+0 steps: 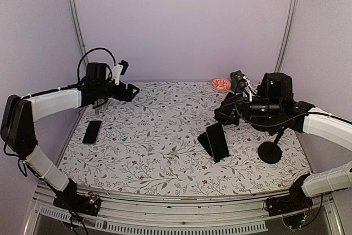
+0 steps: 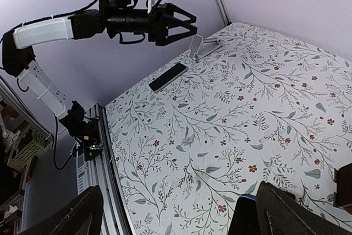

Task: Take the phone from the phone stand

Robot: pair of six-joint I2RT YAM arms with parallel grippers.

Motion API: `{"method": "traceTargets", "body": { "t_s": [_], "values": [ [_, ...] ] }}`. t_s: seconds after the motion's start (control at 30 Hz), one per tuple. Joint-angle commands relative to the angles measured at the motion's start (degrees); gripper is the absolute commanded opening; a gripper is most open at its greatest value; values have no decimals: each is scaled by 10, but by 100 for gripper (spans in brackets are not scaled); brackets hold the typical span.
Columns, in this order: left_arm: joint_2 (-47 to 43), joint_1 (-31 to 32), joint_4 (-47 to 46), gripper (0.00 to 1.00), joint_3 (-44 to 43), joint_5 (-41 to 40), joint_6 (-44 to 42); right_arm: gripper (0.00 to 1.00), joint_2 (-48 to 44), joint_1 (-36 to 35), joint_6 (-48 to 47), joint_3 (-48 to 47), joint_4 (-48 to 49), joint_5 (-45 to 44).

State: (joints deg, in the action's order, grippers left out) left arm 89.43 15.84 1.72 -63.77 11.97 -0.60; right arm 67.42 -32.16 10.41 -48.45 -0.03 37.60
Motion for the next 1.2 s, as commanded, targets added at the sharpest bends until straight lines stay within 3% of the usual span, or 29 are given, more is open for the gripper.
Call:
{"method": "traceTargets", "body": {
  "t_s": [0.0, 0.23, 0.43, 0.7, 1.17],
  "values": [
    [-6, 119, -82, 89, 66, -3, 45, 99, -17, 3, -6, -14, -12, 3],
    [80, 266, -207, 82, 122, -28, 106, 99, -21, 3, -14, -22, -33, -1],
    [201, 340, -267, 70, 76, -28, 100, 99, -20, 3, -22, -27, -42, -2],
    [327, 351, -257, 57, -36, 3, 56, 99, -14, 3, -23, -33, -44, 4],
    [409, 345, -245, 47, -104, 38, 19, 99, -6, 3, -28, -34, -49, 6]
  ]
}}
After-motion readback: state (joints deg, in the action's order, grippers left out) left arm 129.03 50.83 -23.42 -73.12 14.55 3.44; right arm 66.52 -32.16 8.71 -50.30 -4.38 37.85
